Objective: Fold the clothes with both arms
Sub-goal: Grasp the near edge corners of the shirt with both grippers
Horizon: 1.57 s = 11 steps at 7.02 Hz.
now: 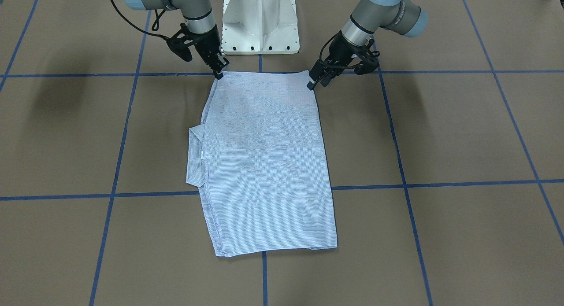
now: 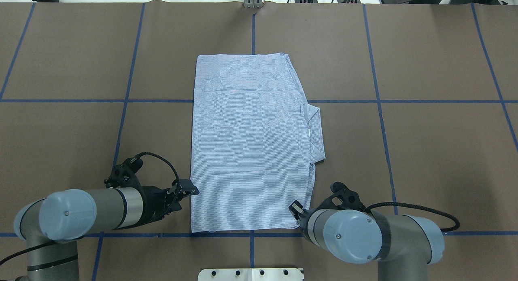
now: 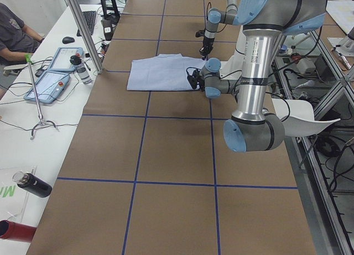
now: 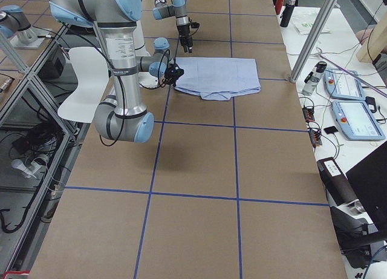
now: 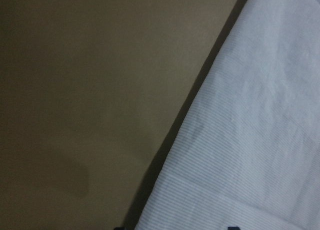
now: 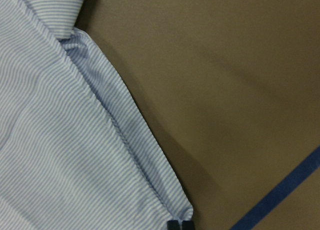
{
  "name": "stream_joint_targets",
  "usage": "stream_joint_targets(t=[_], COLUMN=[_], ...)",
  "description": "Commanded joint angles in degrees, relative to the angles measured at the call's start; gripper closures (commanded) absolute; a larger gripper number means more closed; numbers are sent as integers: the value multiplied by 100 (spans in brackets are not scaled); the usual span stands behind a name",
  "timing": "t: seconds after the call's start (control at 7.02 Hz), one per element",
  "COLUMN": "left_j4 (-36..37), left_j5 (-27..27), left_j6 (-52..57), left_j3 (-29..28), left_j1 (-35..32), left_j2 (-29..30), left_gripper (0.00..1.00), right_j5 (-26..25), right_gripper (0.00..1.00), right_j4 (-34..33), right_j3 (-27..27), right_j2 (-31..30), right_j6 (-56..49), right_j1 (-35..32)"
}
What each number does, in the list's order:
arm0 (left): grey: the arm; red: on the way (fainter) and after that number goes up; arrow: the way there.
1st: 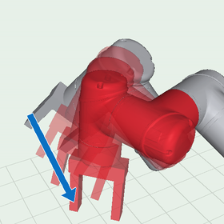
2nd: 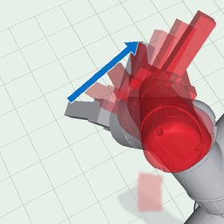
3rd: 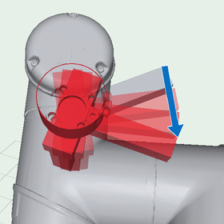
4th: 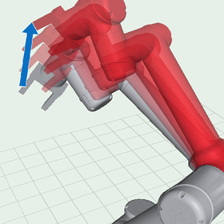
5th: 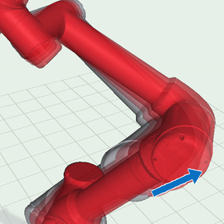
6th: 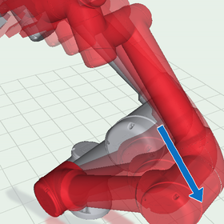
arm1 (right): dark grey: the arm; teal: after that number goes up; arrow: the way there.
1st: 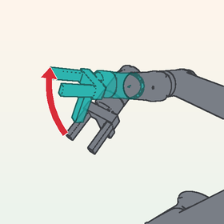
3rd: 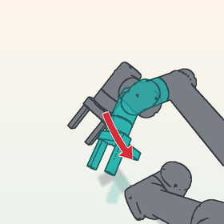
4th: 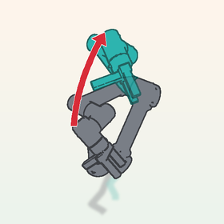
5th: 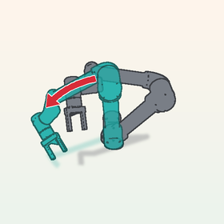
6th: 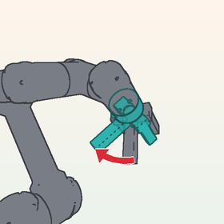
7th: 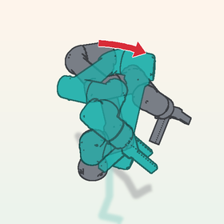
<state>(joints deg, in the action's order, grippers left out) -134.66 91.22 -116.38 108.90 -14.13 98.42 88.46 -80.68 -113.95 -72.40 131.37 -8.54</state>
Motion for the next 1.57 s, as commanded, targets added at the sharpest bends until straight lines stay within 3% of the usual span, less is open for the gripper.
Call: stream_joint_targets(t=[0.0, 0.29, 1.0, 1.43], left_j4=[132, 141, 141, 141], left_j5=[-77, -209, -227, -175], left_j6=[-34, -42, -60, -51], left_j3=[0, -44, -62, 322], left_j1=[270, 481, 551, 534], left_j2=[2, 2, 2, -33], left_gripper=[31, 42, 100, 100], right_j5=[5, 13, 13, 22], right_gripper=[100, 100, 100, 100], right_j4=[0, 0, 0, -26], right_j3=[-135, -145, -154, -346], right_j2=[-28, -46, -46, -55], right_j6=[2, -7, -7, 11], right_j1=[-16, -16, -16, 10])
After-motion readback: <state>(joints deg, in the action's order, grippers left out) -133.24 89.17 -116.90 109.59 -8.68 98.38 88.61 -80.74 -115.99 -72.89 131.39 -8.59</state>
